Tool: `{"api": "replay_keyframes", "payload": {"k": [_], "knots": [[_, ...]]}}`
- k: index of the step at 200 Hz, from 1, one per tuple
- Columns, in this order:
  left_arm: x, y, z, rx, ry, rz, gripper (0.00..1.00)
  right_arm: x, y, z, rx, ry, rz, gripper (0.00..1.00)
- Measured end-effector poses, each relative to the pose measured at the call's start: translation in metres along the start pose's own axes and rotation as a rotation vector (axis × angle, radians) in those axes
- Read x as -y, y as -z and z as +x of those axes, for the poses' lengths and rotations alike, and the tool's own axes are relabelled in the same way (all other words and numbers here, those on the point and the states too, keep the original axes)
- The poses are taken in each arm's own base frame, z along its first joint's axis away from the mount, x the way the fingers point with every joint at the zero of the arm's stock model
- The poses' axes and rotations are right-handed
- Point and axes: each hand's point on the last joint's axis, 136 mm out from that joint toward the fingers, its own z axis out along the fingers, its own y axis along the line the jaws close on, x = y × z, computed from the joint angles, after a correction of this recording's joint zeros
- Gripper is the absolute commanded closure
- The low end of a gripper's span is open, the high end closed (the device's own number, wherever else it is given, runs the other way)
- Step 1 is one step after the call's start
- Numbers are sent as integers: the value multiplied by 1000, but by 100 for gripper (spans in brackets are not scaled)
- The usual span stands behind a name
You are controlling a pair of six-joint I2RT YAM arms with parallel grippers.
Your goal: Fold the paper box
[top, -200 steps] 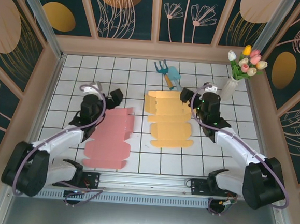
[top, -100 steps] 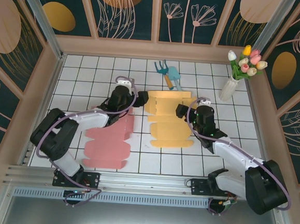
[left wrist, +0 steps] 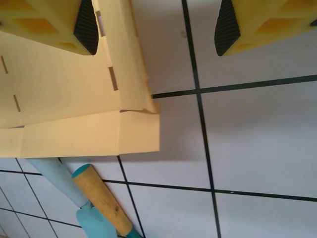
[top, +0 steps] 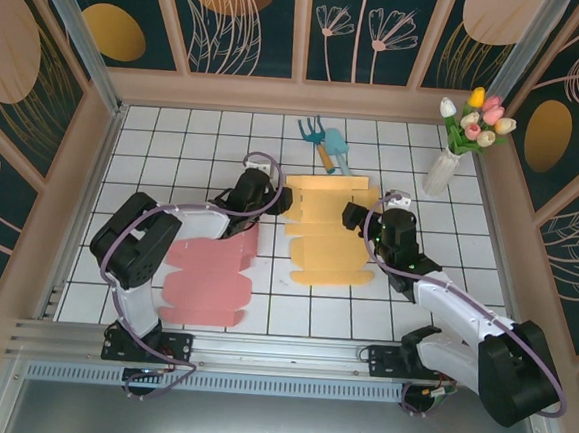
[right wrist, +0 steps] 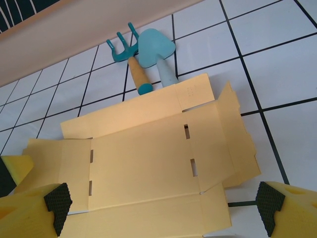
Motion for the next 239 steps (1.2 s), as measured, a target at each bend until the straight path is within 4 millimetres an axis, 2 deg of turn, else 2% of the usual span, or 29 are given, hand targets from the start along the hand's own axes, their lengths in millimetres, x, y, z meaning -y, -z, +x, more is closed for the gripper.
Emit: {"api": "replay_keyframes", "payload": {"k": [37,47,69,77,89,111,127,139,148,160,174,188,206,222,239], "knots": [[16,-11,-8,2,-10,18,42,1,0,2,-2,1,0,1],[16,-13,-7,-1,-10,16,46,1,0,2,-2,1,0,1],[14,-15,-2,-15,-8,8,68,1,3,2,3,0,-3,1],[14,-15,-2,-18,-9,10,79,1,3,1,6,-1,-5,1],[16,-15,-1,-23,-8,20,100,0,4,-1,11,-2,-8,1],[24,-15,-2,-19,-18,61,100,-3,5,-5,9,-1,-8,1],[29,-12,-2,-5,-21,103,100,-12,6,-20,15,2,-13,2],[31,-3,2,0,-37,139,100,-24,8,-40,34,12,-27,4],[31,6,7,4,-53,162,100,-38,11,-63,65,23,-48,8],[32,22,10,19,-80,195,100,-57,17,-92,106,50,-87,17],[36,44,6,67,-119,236,100,-82,28,-124,155,127,-150,20],[41,68,-5,141,-160,275,100,-105,36,-143,175,270,-219,27],[49,96,-21,242,-212,317,100,-128,35,-145,145,504,-293,41],[56,115,-36,317,-254,341,100,-138,26,-134,71,712,-334,42],[60,130,-49,380,-294,345,100,-137,15,-116,-32,879,-359,42]]}}
